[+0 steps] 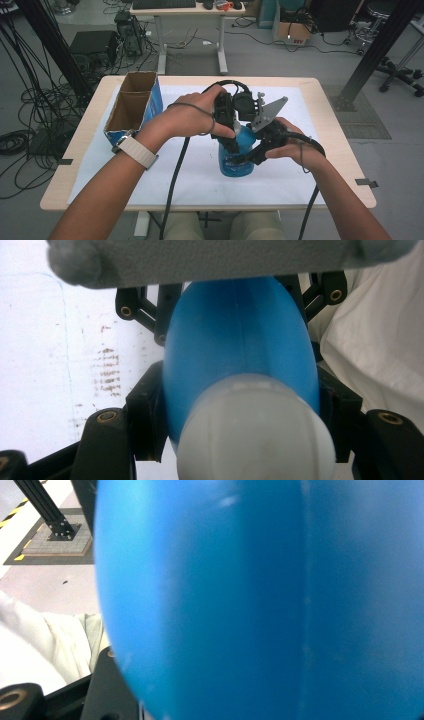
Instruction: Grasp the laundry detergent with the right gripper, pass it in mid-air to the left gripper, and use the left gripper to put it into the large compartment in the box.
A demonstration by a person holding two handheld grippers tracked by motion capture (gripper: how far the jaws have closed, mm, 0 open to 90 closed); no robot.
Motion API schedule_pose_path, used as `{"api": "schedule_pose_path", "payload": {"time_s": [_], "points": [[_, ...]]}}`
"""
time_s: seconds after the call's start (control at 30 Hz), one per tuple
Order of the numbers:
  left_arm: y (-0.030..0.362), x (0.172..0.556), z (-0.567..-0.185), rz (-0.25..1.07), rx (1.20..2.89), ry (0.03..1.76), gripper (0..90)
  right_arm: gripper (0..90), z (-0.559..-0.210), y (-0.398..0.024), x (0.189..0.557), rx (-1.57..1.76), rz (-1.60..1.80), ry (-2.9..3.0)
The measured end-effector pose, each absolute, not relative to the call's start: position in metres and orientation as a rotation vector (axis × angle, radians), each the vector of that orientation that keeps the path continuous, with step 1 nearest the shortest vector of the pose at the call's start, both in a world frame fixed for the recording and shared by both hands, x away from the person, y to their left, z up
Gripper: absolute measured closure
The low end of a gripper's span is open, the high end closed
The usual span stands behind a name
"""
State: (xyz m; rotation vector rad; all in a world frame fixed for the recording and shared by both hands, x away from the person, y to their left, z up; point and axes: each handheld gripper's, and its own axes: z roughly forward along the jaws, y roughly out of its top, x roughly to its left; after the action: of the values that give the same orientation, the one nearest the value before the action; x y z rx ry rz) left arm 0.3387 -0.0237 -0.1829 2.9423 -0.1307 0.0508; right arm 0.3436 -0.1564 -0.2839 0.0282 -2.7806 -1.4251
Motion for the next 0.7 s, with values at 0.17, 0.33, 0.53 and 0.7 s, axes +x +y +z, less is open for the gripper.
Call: {"api": "schedule_pose_path", "payload": {"time_s": [0.17, 0.33, 0.53, 0.7], "points": [[-0.0244, 0.3392, -0.1818, 0.054, 2.942, -0.133, 37.2, 42.3, -0.2830, -0.1571, 0.3439, 0.026, -1.428, -2.783], [-0.0248, 0.3396, -0.1808, 0.054, 2.942, -0.133, 37.2, 42.2, -0.2818, -0.1578, 0.3443, 0.025, -1.432, -2.784], [-0.0253, 0.3395, -0.1791, 0.057, 2.947, -0.127, 37.2, 42.2, -0.2811, -0.1576, 0.3449, 0.030, -1.434, -2.782], [-0.0276, 0.3387, -0.1754, 0.050, 2.964, -0.130, 37.3, 42.1, -0.2802, -0.1583, 0.3438, 0.027, -1.458, -2.759]]}}
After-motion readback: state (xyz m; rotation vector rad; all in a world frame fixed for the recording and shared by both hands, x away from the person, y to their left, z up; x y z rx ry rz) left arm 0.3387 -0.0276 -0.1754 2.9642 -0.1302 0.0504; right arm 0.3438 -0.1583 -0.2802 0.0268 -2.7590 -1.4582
